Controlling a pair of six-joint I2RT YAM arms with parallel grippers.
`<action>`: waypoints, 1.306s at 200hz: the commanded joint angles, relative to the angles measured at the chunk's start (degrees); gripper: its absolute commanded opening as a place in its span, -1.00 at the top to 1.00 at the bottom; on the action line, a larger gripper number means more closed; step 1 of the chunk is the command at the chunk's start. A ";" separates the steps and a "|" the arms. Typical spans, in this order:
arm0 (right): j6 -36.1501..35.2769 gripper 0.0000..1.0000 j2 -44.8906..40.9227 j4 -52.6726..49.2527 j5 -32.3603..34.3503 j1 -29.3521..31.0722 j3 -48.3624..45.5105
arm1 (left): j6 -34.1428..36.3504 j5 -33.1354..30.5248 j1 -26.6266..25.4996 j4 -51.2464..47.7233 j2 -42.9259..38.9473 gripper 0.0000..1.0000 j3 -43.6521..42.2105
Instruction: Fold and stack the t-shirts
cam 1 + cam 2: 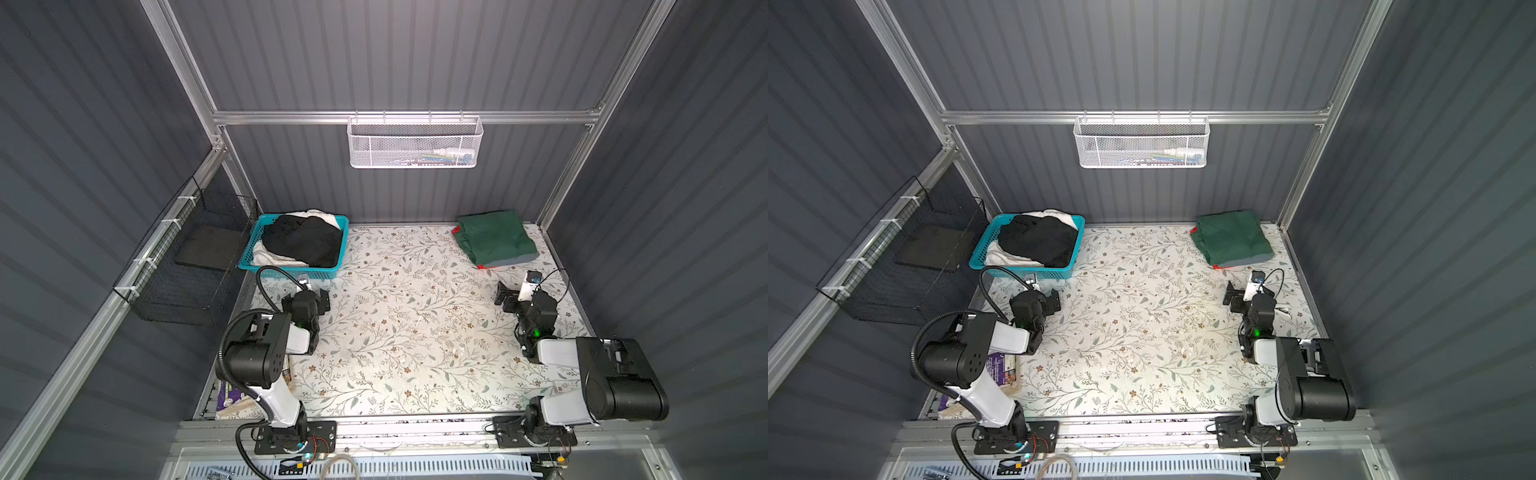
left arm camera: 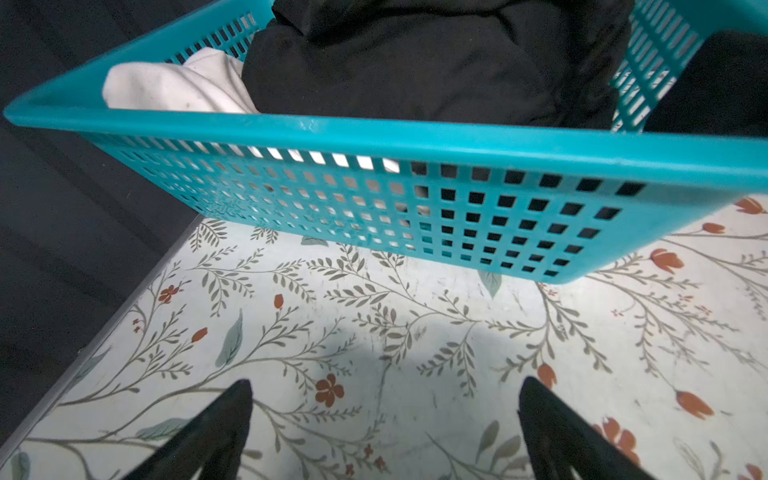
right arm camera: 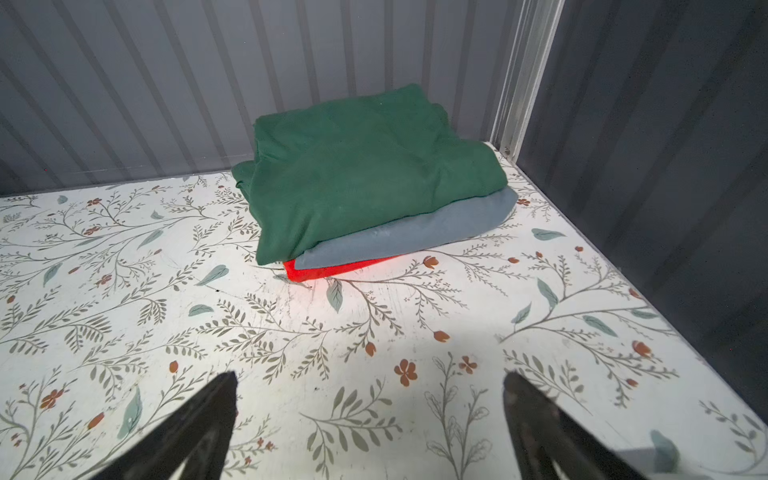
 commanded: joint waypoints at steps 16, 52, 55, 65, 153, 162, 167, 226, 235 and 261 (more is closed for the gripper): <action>-0.23 -0.98 0.51 -0.13 -0.65 -0.02 1.04 | -0.54 -1.00 -0.20 0.98 0.25 -0.99 0.56; -0.20 -0.98 0.52 -0.30 -0.77 -0.03 1.13 | -0.54 -0.99 -0.20 1.05 0.24 -1.00 0.56; -0.24 -0.98 0.46 -0.22 -0.74 -0.01 1.11 | -0.58 -1.01 -0.20 1.13 0.23 -0.99 0.56; -0.24 -0.98 0.45 -0.21 -0.64 0.01 1.10 | -0.53 -0.99 -0.20 1.04 0.29 -0.99 0.56; 0.20 -0.98 0.54 -1.36 -2.75 -0.99 1.73 | -0.59 -0.99 -0.20 0.88 0.22 -0.99 0.59; 0.20 -0.98 0.62 -1.36 -2.73 -0.99 1.73 | -0.56 -1.03 -0.20 1.05 0.28 -0.99 0.52; 0.20 -0.98 0.61 -1.36 -2.79 -0.99 1.74 | -0.53 -1.07 -0.20 1.38 0.21 -0.99 0.42; 0.20 -0.98 0.46 -1.17 -2.80 -0.94 1.55 | 3.61 -6.27 -8.22 -19.57 -11.40 -1.00 6.88; 0.24 -0.98 0.34 -1.03 -2.66 -1.00 1.55 | 2.73 -7.54 -8.92 -20.41 -12.11 -0.99 7.45; 1.51 -0.98 -5.75 -13.75 -0.41 -0.99 5.41 | -0.39 -9.58 -9.67 -29.93 -15.38 -0.99 12.69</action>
